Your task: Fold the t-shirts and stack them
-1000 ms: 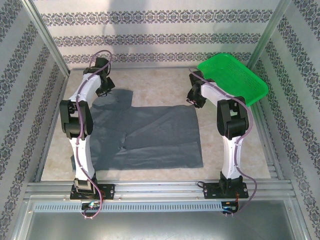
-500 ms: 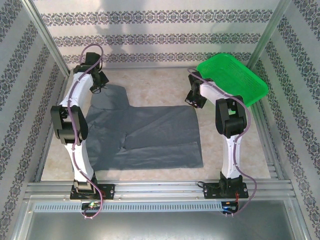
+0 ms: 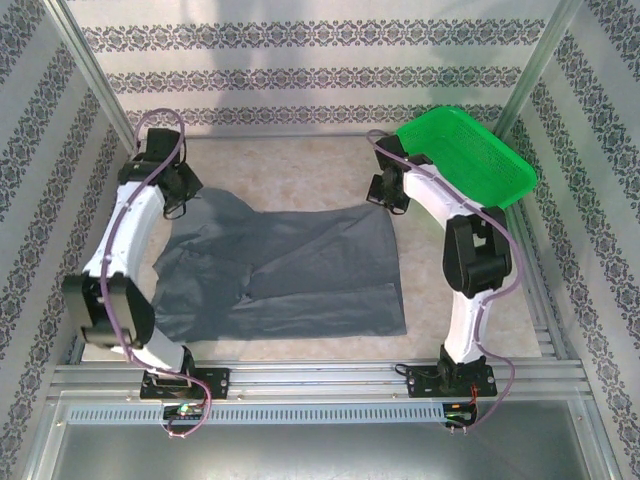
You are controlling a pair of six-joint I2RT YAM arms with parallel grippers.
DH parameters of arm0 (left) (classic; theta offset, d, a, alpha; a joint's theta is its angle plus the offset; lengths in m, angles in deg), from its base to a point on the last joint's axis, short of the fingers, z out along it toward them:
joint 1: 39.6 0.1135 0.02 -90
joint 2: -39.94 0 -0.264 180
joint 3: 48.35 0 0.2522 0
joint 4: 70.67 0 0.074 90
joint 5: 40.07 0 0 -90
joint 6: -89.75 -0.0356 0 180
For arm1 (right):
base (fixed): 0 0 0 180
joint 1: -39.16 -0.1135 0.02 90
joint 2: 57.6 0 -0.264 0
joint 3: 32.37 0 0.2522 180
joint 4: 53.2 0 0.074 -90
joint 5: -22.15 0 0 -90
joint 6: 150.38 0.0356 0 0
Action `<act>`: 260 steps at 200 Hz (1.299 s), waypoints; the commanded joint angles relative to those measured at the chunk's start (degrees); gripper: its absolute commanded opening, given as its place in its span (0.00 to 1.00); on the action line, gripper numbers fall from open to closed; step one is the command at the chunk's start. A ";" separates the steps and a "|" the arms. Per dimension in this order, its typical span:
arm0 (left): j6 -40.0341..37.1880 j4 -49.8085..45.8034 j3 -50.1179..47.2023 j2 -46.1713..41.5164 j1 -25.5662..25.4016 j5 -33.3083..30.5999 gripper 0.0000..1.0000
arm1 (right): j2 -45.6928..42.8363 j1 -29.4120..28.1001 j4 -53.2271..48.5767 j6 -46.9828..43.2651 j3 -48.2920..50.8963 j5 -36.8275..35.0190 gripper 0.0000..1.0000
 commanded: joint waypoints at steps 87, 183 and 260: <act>6.72 -13.79 -18.39 -27.71 0.65 -14.13 0.00 | -18.87 -2.38 -0.93 -0.17 23.25 0.03 0.00; 16.62 -20.26 -31.74 -37.40 0.64 -9.91 0.00 | -21.26 -3.95 -1.06 2.64 32.29 0.84 0.00; 22.45 -26.09 -35.20 -42.13 0.66 -12.28 0.00 | -25.35 -3.81 -2.78 3.95 37.13 1.76 0.15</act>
